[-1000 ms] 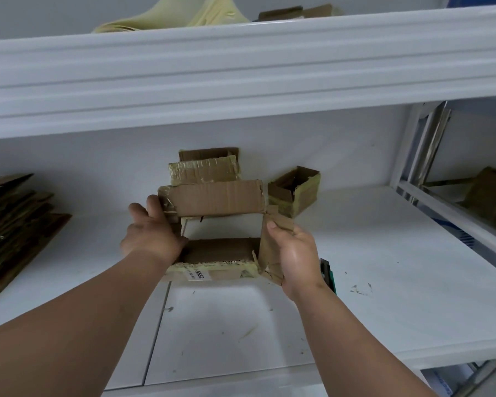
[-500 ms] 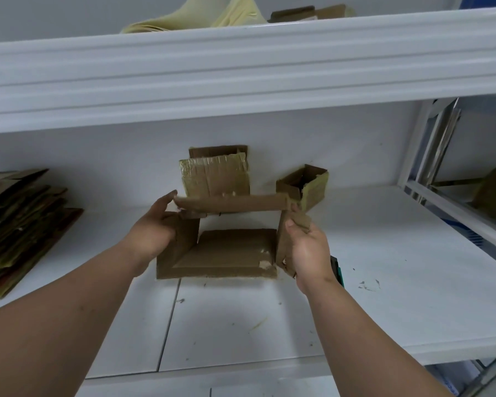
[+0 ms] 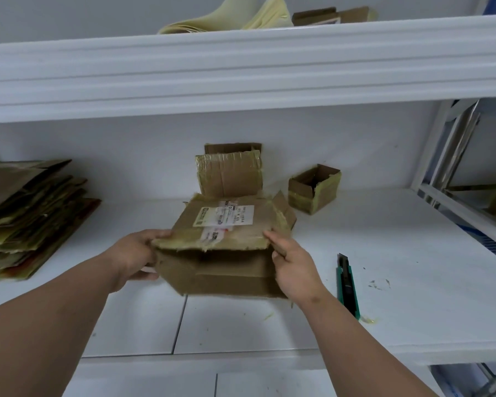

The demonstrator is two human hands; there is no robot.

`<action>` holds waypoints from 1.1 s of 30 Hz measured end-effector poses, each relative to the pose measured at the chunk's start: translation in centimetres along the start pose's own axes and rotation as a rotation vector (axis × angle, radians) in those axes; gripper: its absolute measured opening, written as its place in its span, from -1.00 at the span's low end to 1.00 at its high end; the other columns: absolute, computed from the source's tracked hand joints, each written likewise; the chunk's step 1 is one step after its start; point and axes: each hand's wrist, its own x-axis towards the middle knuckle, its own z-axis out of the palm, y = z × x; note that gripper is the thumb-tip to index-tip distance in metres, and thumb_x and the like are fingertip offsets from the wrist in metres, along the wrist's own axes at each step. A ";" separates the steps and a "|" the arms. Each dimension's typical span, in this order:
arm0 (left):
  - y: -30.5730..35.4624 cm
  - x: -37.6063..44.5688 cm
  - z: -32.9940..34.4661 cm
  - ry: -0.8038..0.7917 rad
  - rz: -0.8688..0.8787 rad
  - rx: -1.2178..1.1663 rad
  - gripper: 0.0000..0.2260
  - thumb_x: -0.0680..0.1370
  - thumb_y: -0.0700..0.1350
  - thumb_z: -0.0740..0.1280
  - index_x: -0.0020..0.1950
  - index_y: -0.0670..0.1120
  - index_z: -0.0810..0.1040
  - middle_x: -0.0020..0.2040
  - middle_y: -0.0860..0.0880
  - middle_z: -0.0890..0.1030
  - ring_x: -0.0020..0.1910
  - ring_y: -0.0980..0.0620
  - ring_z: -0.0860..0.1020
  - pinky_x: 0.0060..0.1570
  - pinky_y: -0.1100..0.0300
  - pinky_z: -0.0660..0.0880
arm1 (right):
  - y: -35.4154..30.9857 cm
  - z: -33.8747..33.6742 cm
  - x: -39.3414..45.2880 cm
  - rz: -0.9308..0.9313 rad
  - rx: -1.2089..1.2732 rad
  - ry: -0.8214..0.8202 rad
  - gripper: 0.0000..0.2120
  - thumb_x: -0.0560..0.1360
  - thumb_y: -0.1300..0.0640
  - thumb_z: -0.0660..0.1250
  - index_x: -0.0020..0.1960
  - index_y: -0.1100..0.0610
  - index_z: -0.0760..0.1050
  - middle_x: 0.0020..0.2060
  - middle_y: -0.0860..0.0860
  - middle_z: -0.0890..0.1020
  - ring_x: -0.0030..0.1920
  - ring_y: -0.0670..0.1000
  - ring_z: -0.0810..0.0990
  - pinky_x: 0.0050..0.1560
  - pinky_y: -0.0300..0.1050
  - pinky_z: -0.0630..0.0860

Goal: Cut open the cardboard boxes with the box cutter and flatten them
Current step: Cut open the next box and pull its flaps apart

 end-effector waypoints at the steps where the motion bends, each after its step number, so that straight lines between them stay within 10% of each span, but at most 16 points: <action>1: -0.2 -0.2 -0.2 0.005 -0.037 0.024 -0.58 0.60 -0.34 0.20 0.14 0.15 0.63 0.14 -0.10 0.58 0.04 -0.11 0.58 -0.15 0.03 0.62 | 0.2 0.3 0.0 -0.032 -0.075 -0.030 -0.54 0.64 0.32 0.13 0.41 -0.07 0.46 0.48 -0.14 0.33 0.50 -0.08 0.26 0.53 -0.20 0.13; 6: -0.3 -0.4 -0.8 0.027 -0.144 0.193 -0.74 0.65 0.07 0.22 0.18 -0.03 0.59 0.20 -0.09 0.55 0.06 -0.12 0.55 -0.03 -0.06 0.53 | 0.5 1.1 -0.4 -0.065 -0.486 -0.218 -0.48 0.63 0.25 0.08 0.53 -0.10 0.29 0.56 -0.11 0.18 0.54 0.00 0.14 0.47 -0.28 0.03; 9: -0.1 -0.7 -0.4 0.025 -0.162 0.569 -0.64 0.71 0.02 0.04 0.38 -0.08 0.47 0.35 -0.10 0.49 0.29 -0.07 0.47 0.29 0.05 0.38 | 0.9 2.2 -0.8 -0.040 -0.689 -0.356 -0.46 0.60 0.08 0.09 0.56 -0.17 0.18 0.59 -0.14 0.09 0.55 0.04 0.06 0.53 -0.09 0.06; 13: 1.0 -0.4 0.7 -0.068 -0.056 0.875 -0.67 0.69 -0.06 0.06 0.30 -0.11 0.54 0.27 -0.09 0.56 0.20 0.00 0.53 0.17 0.17 0.42 | 1.5 3.7 -1.4 0.051 -0.889 -0.538 -0.34 0.51 -0.29 0.01 0.58 -0.18 0.05 0.60 -0.17 -0.05 0.58 0.01 -0.15 0.53 0.10 -0.21; 19: 0.2 -0.4 5.8 -0.236 0.065 1.039 -0.32 0.57 0.38 0.02 0.61 0.12 -0.02 0.59 -0.04 0.16 0.52 -0.12 0.20 0.44 0.04 0.17 | 1.6 3.2 0.2 -0.005 -0.878 -0.335 -0.56 0.60 -0.14 0.08 0.48 -0.22 0.28 0.53 -0.15 0.22 0.49 0.03 0.13 0.43 0.08 0.05; 24: -1.5 0.6 6.1 -0.256 0.118 1.195 -0.12 0.36 0.57 0.01 0.57 0.14 0.12 0.53 -0.03 0.23 0.49 -0.09 0.23 0.42 0.02 0.20 | 3.4 2.5 0.3 0.107 -0.974 -0.375 -0.33 0.53 -0.39 0.03 0.57 -0.20 0.04 0.60 -0.06 -0.07 0.59 0.06 -0.18 0.54 0.18 -0.23; 27: -1.8 1.9 5.6 -0.282 0.147 1.109 -0.32 0.52 0.37 0.19 0.57 0.13 0.14 0.53 0.00 0.20 0.49 -0.09 0.24 0.42 -0.03 0.27 | 2.7 2.0 1.0 0.080 -1.025 -0.350 -0.37 0.50 -0.41 0.02 0.53 -0.25 0.17 0.56 -0.08 0.16 0.56 0.05 0.05 0.52 0.19 -0.18; 33: -2.1 3.3 6.7 -0.146 0.132 1.180 -0.42 0.58 0.35 -0.09 0.56 0.17 0.10 0.61 0.06 0.02 0.57 -0.08 0.01 0.46 -0.22 0.08 | 0.8 1.6 1.7 0.026 -1.068 -0.331 -0.62 0.55 -0.15 0.05 0.22 -0.15 0.54 0.09 -0.10 0.61 0.17 -0.01 0.51 0.28 0.05 0.07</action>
